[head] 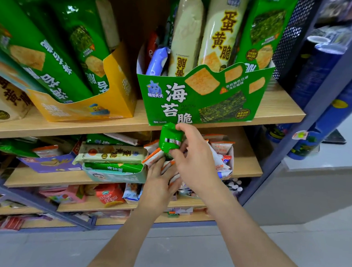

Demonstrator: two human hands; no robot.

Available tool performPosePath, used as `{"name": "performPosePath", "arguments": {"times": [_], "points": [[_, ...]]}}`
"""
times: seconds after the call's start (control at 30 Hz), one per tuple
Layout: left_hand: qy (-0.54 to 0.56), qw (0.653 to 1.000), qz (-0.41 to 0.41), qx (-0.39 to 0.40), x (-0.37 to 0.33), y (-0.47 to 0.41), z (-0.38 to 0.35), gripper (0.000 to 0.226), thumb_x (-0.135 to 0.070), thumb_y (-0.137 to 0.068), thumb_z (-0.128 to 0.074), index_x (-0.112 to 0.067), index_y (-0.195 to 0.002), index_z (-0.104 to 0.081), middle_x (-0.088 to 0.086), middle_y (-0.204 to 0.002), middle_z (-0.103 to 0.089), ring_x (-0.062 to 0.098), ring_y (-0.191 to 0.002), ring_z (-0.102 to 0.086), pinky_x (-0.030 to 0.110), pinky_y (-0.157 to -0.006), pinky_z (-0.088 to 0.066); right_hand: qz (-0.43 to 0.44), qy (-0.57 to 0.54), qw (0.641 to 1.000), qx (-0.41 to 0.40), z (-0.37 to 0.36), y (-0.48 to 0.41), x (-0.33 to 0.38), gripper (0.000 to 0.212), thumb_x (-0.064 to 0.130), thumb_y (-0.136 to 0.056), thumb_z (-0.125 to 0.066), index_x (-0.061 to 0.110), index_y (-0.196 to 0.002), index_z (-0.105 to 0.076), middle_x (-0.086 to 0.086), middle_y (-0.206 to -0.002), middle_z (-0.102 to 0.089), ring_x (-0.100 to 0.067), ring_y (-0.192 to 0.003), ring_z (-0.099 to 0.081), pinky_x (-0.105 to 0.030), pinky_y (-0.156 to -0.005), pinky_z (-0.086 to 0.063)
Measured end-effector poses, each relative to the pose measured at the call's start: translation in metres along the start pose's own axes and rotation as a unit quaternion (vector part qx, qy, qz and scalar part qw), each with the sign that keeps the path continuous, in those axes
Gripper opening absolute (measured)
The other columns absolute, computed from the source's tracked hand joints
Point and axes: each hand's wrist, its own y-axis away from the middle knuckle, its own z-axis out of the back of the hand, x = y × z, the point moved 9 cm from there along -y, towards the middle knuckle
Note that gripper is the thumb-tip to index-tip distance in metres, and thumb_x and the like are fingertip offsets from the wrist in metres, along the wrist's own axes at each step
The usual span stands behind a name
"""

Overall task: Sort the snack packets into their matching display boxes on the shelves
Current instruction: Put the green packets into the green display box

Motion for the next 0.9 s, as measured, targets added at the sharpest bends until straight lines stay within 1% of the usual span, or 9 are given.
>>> {"name": "performPosePath", "arguments": {"times": [0.1, 0.17, 0.3, 0.4, 0.47, 0.57, 0.7, 0.8, 0.9], "points": [[-0.025, 0.999, 0.027, 0.004, 0.006, -0.013, 0.001, 0.049, -0.051, -0.094, -0.042, -0.032, -0.138, -0.051, 0.01, -0.151, -0.035, 0.034, -0.137, -0.032, 0.05, -0.108, -0.036, 0.016, -0.071, 0.997, -0.031, 0.038, 0.014, 0.014, 0.054, -0.002, -0.081, -0.063, 0.029, -0.124, -0.052, 0.013, -0.106, -0.057, -0.006, -0.088, -0.054, -0.025, -0.072, -0.051], [-0.028, 0.999, 0.045, 0.003, 0.01, -0.021, 0.003, 0.044, -0.048, -0.098, -0.042, -0.031, -0.137, -0.052, 0.009, -0.151, -0.034, 0.033, -0.136, -0.031, 0.049, -0.108, -0.036, 0.021, -0.139, 0.988, -0.071, 0.07, 0.026, 0.017, 0.055, -0.004, -0.079, -0.063, 0.035, -0.116, -0.053, 0.011, -0.101, -0.062, -0.007, -0.088, -0.058, -0.02, -0.071, -0.053], [-0.057, 0.994, 0.096, -0.017, 0.013, -0.033, 0.014, 0.04, -0.04, -0.1, -0.043, -0.024, -0.133, -0.057, 0.009, -0.149, -0.038, 0.03, -0.135, -0.028, 0.044, -0.102, -0.04, 0.032, -0.229, 0.966, -0.114, 0.12, 0.042, 0.008, 0.057, -0.016, -0.077, -0.07, 0.024, -0.115, -0.053, 0.009, -0.103, -0.068, -0.014, -0.093, -0.063, -0.023, -0.078, -0.056], [-0.086, 0.99, 0.108, -0.033, 0.01, -0.032, 0.02, 0.042, -0.044, -0.099, -0.04, -0.03, -0.137, -0.053, 0.008, -0.144, -0.043, 0.029, -0.131, -0.031, 0.044, -0.093, -0.045, 0.015, -0.277, 0.949, -0.147, 0.145, 0.053, -0.009, 0.052, 0.016, -0.069, -0.085, 0.03, -0.109, -0.056, 0.015, -0.105, -0.068, -0.009, -0.097, -0.065, -0.026, -0.072, -0.059], [-0.093, 0.99, 0.095, -0.045, 0.007, -0.028, 0.023, 0.042, -0.045, -0.099, -0.041, -0.031, -0.136, -0.054, 0.008, -0.142, -0.044, 0.03, -0.128, -0.033, 0.045, -0.09, -0.047, -0.014, -0.321, 0.931, -0.176, 0.16, 0.062, -0.029, 0.049, 0.037, -0.066, -0.084, 0.033, -0.107, -0.059, 0.014, -0.11, -0.068, -0.012, -0.106, -0.064, -0.034, -0.082, -0.059], [-0.091, 0.991, 0.085, -0.039, 0.004, -0.023, 0.025, 0.044, -0.046, -0.098, -0.042, -0.03, -0.138, -0.052, 0.005, -0.147, -0.039, 0.028, -0.132, -0.03, 0.045, -0.096, -0.044, -0.042, -0.37, 0.906, -0.2, 0.176, 0.068, -0.054, 0.041, 0.042, -0.067, -0.081, 0.037, -0.103, -0.063, 0.011, -0.115, -0.067, -0.015, -0.112, -0.062, -0.046, -0.092, -0.055], [-0.076, 0.994, 0.059, -0.054, -0.011, -0.018, 0.038, 0.046, -0.049, -0.096, -0.049, -0.029, -0.137, -0.052, 0.004, -0.148, -0.037, 0.026, -0.133, -0.028, 0.048, -0.101, -0.038, -0.045, -0.347, 0.923, -0.163, 0.159, 0.063, -0.059, 0.034, 0.041, -0.071, -0.077, 0.036, -0.101, -0.064, 0.015, -0.107, -0.067, -0.008, -0.101, -0.062, -0.029, -0.083, -0.056], [-0.137, 0.988, -0.024, -0.071, -0.032, -0.005, 0.045, 0.045, -0.042, -0.086, -0.068, -0.026, -0.127, -0.059, 0.006, -0.135, -0.047, 0.029, -0.119, -0.042, 0.046, -0.088, -0.045, -0.101, -0.262, 0.954, -0.11, 0.12, 0.062, -0.092, 0.028, 0.007, -0.086, -0.065, 0.025, -0.105, -0.056, 0.023, -0.093, -0.069, 0.004, -0.087, -0.064, -0.015, -0.073, -0.053], [-0.185, 0.983, -0.014, -0.016, -0.017, 0.011, 0.029, 0.059, -0.04, -0.078, -0.077, -0.027, -0.13, -0.054, 0.007, -0.13, -0.047, 0.029, -0.111, -0.051, 0.04, -0.072, -0.056, -0.183, -0.194, 0.964, 0.015, 0.07, 0.065, -0.138, 0.031, 0.006, -0.09, -0.065, 0.027, -0.109, -0.054, 0.017, -0.102, -0.069, -0.008, -0.096, -0.068, -0.026, -0.075, -0.058]]}}
